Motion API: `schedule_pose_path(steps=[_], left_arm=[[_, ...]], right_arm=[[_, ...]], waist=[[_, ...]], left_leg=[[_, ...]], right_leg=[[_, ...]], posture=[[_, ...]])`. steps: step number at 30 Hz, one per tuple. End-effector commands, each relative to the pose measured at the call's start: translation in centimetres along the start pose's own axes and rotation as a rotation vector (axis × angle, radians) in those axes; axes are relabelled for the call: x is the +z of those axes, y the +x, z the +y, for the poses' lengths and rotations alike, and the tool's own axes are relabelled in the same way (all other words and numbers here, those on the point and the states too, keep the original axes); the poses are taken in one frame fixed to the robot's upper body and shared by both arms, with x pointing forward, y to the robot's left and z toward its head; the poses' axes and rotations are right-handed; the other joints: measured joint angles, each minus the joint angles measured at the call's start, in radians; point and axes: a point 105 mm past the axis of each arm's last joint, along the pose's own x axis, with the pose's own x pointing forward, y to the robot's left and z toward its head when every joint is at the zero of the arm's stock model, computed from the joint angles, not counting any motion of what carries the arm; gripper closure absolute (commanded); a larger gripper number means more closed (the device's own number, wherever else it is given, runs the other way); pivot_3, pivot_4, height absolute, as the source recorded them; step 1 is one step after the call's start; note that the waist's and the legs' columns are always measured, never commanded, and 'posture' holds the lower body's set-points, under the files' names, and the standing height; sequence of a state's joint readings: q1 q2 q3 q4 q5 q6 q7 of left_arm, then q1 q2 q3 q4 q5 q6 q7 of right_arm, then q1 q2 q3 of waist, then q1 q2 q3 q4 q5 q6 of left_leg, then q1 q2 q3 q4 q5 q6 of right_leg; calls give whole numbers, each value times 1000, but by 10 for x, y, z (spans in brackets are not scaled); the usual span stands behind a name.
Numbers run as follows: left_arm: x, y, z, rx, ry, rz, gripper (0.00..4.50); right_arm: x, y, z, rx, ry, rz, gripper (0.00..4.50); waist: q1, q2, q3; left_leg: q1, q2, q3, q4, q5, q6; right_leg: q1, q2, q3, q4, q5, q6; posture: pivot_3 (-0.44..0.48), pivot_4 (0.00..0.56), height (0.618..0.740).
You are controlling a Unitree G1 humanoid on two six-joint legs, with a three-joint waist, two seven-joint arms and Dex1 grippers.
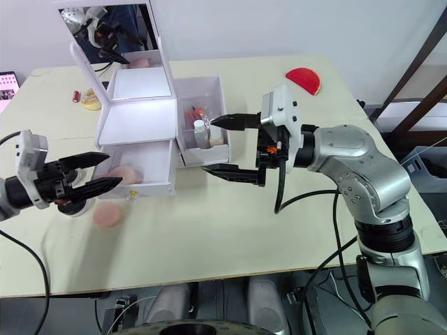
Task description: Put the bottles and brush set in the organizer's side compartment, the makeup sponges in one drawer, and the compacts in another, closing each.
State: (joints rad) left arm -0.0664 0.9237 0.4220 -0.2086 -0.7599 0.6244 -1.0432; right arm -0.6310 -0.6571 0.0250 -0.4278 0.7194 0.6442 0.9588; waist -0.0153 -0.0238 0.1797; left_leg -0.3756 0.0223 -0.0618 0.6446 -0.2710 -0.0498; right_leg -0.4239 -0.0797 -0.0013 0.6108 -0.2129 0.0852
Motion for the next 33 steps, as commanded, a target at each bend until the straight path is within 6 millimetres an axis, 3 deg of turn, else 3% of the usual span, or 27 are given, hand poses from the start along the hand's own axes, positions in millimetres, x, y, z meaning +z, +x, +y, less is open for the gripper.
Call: schedule_pose_path(steps=[1, 4, 10, 13, 19, 22, 26, 29, 33], left_arm=[[22, -10, -3, 24, 20, -65, 32], [30, -25, -3, 70, 15, -87, 32], [26, -76, 4, 250, 29, -45, 32], [17, -112, 10, 384, 32, 1, 32], [-13, -155, 3, 539, -33, 54, 32], [-19, -199, 14, 721, 1, 76, 32], [-13, -264, 40, 991, 56, 31, 32], [-15, -282, 49, 1028, 60, 34, 32], [-22, -290, 62, 1050, 48, 45, 32]], right_arm=[[10, -3, -2, -13, -52, -24, 0], [9, -10, -4, -28, -52, -8, 0], [0, -35, -11, -90, -41, 45, 0], [-7, -49, -15, -130, -30, 81, 0], [-12, -57, -20, -159, -30, 94, 0], [-19, -83, -29, -236, -19, 153, 0], [-53, -154, -40, -413, 28, 329, 0], [-60, -191, -37, -509, 85, 314, 0], [-89, -234, -16, -574, 139, 421, 0]], waist=[[-1, -1, 0], [-2, -1, 0], [-2, -1, 0], [-2, -1, 1], [-3, 1, 2], [1, -2, 2], [18, -4, 1], [20, -4, 0], [20, -5, 0]], left_leg=[[0, 0, 0, 0, 0, 0], [-1, 0, 0, -1, 0, 0], [0, 0, 0, -4, 0, 0], [0, 0, 0, -4, 0, 0], [0, 2, 2, -4, -1, -1], [-1, 4, 3, -5, -1, -1], [-2, 3, 3, -5, -2, -3], [-3, 2, 5, -5, -5, -7], [-1, 3, 8, -8, -5, -8]], right_leg=[[0, 0, 0, 0, 0, 0], [-1, 0, 0, 0, 0, 0], [-2, 0, 0, -1, -2, 1], [-2, -1, 0, -2, -4, 4], [-3, -1, -1, -9, -4, 4], [-3, -1, -2, -14, -4, 3], [-4, -2, -2, -16, -3, 3], [-5, -3, -2, -16, -3, 3], [-4, -3, -1, -16, -4, 3]], posture=[[0, 150, 739], [0, 150, 739], [0, 150, 739], [0, 150, 739], [0, 150, 739], [0, 150, 739], [0, 150, 739], [0, 150, 739], [0, 150, 739]])
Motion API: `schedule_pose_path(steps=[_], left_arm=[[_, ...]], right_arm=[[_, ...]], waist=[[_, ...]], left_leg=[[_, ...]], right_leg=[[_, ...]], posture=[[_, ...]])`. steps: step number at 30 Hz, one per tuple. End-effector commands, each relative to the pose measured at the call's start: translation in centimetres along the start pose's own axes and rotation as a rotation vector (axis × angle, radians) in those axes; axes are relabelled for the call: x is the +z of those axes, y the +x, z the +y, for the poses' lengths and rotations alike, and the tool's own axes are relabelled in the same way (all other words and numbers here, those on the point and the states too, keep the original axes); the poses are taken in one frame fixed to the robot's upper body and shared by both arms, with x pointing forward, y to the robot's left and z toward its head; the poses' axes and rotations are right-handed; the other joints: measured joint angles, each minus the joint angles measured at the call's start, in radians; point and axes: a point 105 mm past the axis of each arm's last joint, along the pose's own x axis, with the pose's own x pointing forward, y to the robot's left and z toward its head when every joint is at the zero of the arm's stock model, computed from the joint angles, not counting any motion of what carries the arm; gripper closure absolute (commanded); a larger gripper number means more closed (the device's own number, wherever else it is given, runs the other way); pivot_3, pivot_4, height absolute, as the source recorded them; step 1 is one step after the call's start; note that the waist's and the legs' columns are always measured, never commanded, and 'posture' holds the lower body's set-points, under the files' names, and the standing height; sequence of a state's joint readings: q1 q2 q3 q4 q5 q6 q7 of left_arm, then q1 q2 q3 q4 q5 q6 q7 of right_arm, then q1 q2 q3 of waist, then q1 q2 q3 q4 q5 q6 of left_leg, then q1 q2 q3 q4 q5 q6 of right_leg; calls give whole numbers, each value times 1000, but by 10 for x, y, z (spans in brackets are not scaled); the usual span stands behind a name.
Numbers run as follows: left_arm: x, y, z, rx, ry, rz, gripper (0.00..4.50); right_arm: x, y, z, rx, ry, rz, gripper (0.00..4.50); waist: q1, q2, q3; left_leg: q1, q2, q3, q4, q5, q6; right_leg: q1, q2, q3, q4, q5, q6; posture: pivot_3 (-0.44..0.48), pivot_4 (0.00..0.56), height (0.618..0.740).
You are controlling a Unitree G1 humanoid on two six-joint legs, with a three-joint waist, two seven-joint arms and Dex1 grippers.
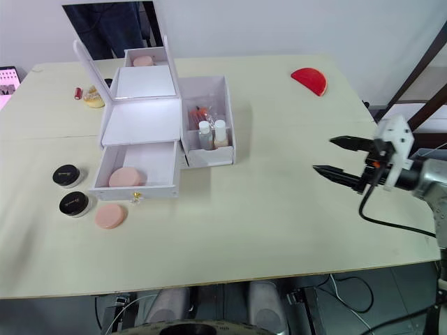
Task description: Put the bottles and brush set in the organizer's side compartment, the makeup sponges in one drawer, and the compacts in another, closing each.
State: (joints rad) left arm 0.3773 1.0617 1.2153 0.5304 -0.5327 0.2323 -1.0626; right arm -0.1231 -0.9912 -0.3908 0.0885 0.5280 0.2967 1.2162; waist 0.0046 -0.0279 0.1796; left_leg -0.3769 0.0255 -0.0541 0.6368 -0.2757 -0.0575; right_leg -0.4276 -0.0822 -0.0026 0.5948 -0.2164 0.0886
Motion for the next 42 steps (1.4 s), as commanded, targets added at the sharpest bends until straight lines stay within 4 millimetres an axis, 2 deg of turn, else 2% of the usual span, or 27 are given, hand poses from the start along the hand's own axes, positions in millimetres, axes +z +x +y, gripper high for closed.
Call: schedule_pose_path(steps=[1, 6, 12, 18, 22, 24, 28, 31, 34, 38, 39, 42], left_arm=[[-2, 4, 7, 0, 31, 17, 32], [-12, 15, 4, -24, -4, 36, 32], [-12, 22, 2, -47, 7, 34, 32], [-7, 28, -3, -90, 14, 19, 32], [-3, 33, -16, -157, 24, 5, 32], [0, 36, -34, -223, 33, -9, 32], [8, 37, -89, -363, 28, -45, 32], [9, 33, -128, -419, 8, -59, 32], [6, 29, -150, -430, -18, -56, 32], [1, 26, -171, -439, -50, -43, 32], [-3, 25, -176, -442, -54, -33, 32], [-10, 22, -185, -442, -67, -13, 32]], right_arm=[[-9, -27, -7, -75, -16, -9, 0], [-17, -34, 3, -118, 22, -44, 0], [-16, -32, 9, -127, 23, -48, 0], [-2, -21, 11, -111, 3, -88, 0], [19, -5, 17, -71, -29, -131, 0], [37, 11, 25, -22, -56, -177, 0], [74, 49, 58, 129, -57, -263, 0], [91, 69, 78, 223, -4, -291, 0], [98, 78, 97, 306, -23, -303, 0], [102, 90, 119, 406, -68, -307, 0], [103, 92, 124, 438, -85, -311, 0], [105, 95, 129, 484, -103, -329, 0]], waist=[[-3, 0, 0], [-24, 1, -1], [-36, -1, -1], [-31, -1, -1], [-25, -1, -1], [-23, 0, -1], [-23, 0, -2], [-21, -1, -2], [-12, -4, -3], [-20, -2, -2], [-28, 1, 0], [-48, 9, 3]], left_leg=[[2, 0, 0, -3, 0, 0], [3, 5, 2, -7, 0, 0], [5, 6, 4, -6, 0, 0], [5, 6, 4, -6, 0, 0], [5, 6, 4, -6, 0, 0], [4, 6, 4, -6, 0, 0], [5, 6, 5, -5, 0, 0], [4, 6, 5, -5, 0, 0], [4, 6, 4, -5, 0, 0], [3, 5, 4, -4, 0, 0], [-2, 0, -8, -5, 1, 1], [2, -23, -50, -5, 2, 3]], right_leg=[[1, 0, 0, 0, 0, 0], [1, 5, 0, 3, 0, 0], [1, 4, 0, 3, 0, 0], [1, 4, 0, 3, 0, 0], [0, 4, 0, 3, 3, -4], [0, 4, 0, 3, 3, -4], [1, 3, 0, 4, 3, -5], [1, 3, 0, 4, 3, -5], [1, 4, 0, 4, 3, -4], [2, 4, 0, 4, 3, -5], [12, -2, -9, 3, 2, -3], [35, -25, -47, 8, -15, 7]], posture=[[0, 150, 739], [0, 150, 739], [0, 150, 739], [0, 150, 739], [0, 150, 739], [0, 150, 739], [0, 150, 739], [0, 150, 739], [0, 150, 739], [0, 150, 739], [0, 150, 739], [0, 150, 739]])
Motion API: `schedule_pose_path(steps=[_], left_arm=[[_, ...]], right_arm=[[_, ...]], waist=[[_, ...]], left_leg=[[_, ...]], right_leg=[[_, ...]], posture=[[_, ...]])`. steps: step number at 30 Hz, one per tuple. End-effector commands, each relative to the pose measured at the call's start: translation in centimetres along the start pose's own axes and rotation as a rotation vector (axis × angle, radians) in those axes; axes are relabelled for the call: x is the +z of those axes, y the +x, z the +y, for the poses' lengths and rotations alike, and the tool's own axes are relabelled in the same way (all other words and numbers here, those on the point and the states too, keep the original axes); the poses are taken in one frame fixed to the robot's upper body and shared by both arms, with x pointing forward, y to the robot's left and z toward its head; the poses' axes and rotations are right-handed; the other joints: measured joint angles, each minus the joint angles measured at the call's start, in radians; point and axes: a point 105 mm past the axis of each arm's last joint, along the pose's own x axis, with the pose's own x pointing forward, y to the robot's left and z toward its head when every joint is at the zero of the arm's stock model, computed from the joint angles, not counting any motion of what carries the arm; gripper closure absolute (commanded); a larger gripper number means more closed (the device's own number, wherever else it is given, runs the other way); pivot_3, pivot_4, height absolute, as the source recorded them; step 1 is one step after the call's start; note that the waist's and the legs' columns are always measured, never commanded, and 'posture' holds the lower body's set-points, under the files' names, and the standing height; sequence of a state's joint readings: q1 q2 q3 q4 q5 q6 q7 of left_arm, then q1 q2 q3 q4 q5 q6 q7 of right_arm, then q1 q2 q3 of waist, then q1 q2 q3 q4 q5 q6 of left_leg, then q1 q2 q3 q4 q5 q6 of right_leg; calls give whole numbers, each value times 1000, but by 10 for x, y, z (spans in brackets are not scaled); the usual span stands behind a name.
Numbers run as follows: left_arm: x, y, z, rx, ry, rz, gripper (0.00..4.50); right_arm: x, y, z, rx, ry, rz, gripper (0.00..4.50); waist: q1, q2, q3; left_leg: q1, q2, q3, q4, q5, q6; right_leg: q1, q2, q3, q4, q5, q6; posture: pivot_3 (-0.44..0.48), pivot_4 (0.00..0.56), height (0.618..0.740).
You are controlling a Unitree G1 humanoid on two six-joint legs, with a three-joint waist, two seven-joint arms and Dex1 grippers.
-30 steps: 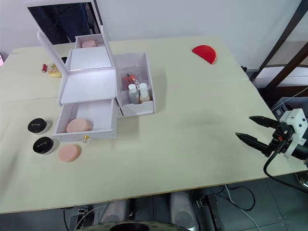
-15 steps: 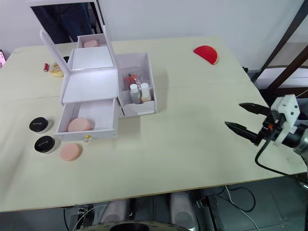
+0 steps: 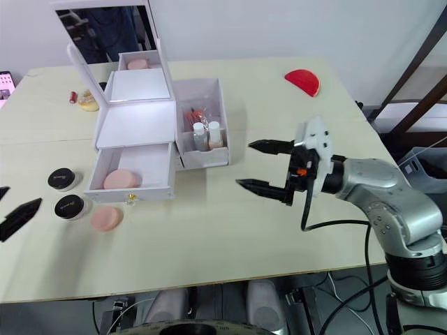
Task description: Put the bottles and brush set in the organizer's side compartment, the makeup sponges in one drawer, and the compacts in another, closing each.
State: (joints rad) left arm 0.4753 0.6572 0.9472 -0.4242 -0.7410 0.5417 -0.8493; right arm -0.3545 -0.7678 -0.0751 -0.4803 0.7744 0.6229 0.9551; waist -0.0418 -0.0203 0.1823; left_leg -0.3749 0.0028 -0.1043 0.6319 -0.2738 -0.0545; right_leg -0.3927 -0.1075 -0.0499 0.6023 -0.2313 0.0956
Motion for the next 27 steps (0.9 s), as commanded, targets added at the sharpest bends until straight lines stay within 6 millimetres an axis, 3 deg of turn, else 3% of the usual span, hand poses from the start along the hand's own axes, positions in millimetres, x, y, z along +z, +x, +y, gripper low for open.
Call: schedule_pose_path(steps=[1, 3, 5, 11, 17, 23, 27], left_arm=[[-3, 1, -10, 0, 1, 12, 32], [-9, 0, -16, 6, -9, 30, 32], [-16, -1, -17, 31, -18, 48, 32], [-33, 3, -30, 67, -80, 72, 32], [-47, 10, -35, 96, -99, 77, 32], [-49, 22, -40, 79, -50, 66, 32], [-57, 34, -63, -30, -49, 96, 32]], right_arm=[[10, 6, 4, 52, -70, -25, 0], [10, 7, 1, 53, -64, -25, 0], [10, 8, -3, 45, -66, -22, 0], [5, 6, -7, 51, -74, -7, 0], [1, 4, -8, 49, -81, -2, 0], [1, 3, -8, 53, -88, 4, 0], [1, 2, -7, 55, -91, 9, 0]], waist=[[-2, 1, 0], [-1, 2, 1], [8, 4, 0], [54, 6, -1], [55, 4, -1], [56, 4, -1], [56, 4, -1]], left_leg=[[0, -14, -19, -1, 1, 2], [1, -46, -65, -1, 6, 8], [1, -64, -93, -2, 8, 8], [0, -53, -75, -5, 9, 5], [-1, -53, -65, -3, 8, 4], [-1, -53, -60, -4, 8, 3], [-1, -53, -59, -4, 8, 3]], right_leg=[[2, -9, -10, 5, -6, 1], [3, -16, -15, 21, -20, 9], [3, -21, -18, 32, -30, 13], [-4, -13, -8, 27, -28, 0], [-2, -13, 0, 16, -25, 5], [-4, -13, 7, 14, -22, 4], [-4, -13, 8, 14, -21, 3]], posture=[[0, 150, 739], [0, 150, 739], [0, 150, 739], [0, 150, 739], [0, 150, 739], [0, 150, 739], [0, 150, 739]])
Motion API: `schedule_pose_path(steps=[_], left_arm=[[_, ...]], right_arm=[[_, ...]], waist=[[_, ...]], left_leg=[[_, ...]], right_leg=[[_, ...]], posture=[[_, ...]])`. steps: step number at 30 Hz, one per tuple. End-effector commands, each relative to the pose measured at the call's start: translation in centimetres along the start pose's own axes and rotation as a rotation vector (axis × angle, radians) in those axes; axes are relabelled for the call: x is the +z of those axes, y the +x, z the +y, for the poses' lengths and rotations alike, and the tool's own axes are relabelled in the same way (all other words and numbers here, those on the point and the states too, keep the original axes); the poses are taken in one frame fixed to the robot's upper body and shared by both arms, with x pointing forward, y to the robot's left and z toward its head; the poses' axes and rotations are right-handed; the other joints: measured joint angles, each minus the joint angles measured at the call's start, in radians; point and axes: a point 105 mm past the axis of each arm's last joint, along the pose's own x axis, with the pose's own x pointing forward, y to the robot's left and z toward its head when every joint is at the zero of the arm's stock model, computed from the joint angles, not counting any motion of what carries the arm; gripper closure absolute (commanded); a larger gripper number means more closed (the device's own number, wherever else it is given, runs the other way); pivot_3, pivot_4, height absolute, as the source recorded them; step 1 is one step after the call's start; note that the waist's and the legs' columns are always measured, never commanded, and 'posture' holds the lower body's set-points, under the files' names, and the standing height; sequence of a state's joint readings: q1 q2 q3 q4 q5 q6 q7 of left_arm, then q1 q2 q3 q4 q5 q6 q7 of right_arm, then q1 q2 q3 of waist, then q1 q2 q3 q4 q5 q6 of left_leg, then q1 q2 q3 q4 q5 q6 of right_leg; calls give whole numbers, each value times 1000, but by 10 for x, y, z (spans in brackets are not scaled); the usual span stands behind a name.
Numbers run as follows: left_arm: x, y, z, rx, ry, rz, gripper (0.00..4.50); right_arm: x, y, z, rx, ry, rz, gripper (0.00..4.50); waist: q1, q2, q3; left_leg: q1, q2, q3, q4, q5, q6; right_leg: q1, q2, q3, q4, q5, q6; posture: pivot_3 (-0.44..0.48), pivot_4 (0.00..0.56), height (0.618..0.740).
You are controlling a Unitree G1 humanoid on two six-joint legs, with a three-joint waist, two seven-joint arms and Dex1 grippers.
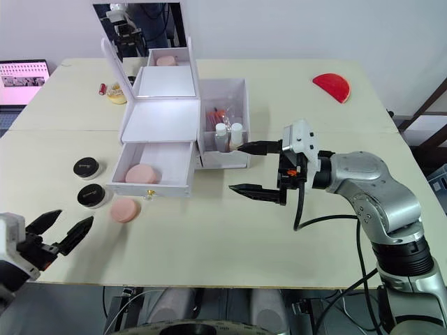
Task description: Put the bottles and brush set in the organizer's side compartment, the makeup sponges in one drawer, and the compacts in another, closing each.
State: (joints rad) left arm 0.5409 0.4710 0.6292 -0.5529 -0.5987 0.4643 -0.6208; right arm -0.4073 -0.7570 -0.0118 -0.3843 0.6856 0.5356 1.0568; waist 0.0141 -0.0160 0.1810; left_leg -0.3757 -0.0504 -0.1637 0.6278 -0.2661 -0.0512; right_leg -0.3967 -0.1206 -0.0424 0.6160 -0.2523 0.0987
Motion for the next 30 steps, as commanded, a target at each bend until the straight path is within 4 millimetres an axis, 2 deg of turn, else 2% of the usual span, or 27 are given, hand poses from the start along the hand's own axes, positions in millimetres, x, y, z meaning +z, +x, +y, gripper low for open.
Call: schedule_pose_path(steps=[1, 4, 11, 15, 23, 26, 28, 30], left_arm=[[-2, 8, -18, -77, 39, 14, 32], [-10, 19, -24, -100, 55, 30, 32], [-20, 44, -21, -89, 58, 25, 32], [-26, 58, -30, -125, 47, 31, 32], [-38, 68, -36, -142, 10, 38, 32], [-38, 67, -40, -156, -1, 33, 926], [-38, 67, -40, -159, -2, 31, 1839], [-36, 66, -40, -161, -6, 20, 1839]], right_arm=[[7, -3, 0, -6, -43, -12, 0], [7, -2, 0, -8, -45, -11, 0], [10, 0, 4, -6, -43, -10, 0], [13, 1, 5, -4, -43, -15, 0], [15, 1, 6, -16, -46, -9, 0], [15, 1, 6, -17, -45, -6, 0], [15, 1, 6, -18, -45, -4, 0], [15, 1, 6, -20, -43, -1, 0]], waist=[[0, 0, 0], [0, 0, 0], [0, 0, 0], [0, 0, 0], [3, 4, -2], [3, 5, -2], [2, 5, -2], [3, 5, -2]], left_leg=[[0, 0, 0, 0, 0, 0], [0, 0, 1, 0, 0, 0], [0, 0, 1, 0, 0, 0], [0, 0, 2, 0, 0, 0], [1, 0, 2, 1, 0, 0], [1, 0, 2, 1, 0, 0], [1, 0, 2, 1, 0, 0], [1, 0, 2, 1, 0, 0]], right_leg=[[0, 0, 0, 0, 0, 0], [0, 0, 1, -1, 0, 1], [0, 1, 1, 0, 1, 1], [-1, 1, 2, -1, 1, 2], [0, 1, 3, 0, 2, 4], [0, 1, 3, 0, 0, 7], [0, 1, 3, -1, 0, 7], [0, 1, 3, -1, 0, 7]], posture=[[0, 150, 739], [0, 150, 739], [0, 150, 739], [0, 150, 739], [0, 150, 739], [0, 150, 739], [0, 150, 739], [0, 150, 739]])
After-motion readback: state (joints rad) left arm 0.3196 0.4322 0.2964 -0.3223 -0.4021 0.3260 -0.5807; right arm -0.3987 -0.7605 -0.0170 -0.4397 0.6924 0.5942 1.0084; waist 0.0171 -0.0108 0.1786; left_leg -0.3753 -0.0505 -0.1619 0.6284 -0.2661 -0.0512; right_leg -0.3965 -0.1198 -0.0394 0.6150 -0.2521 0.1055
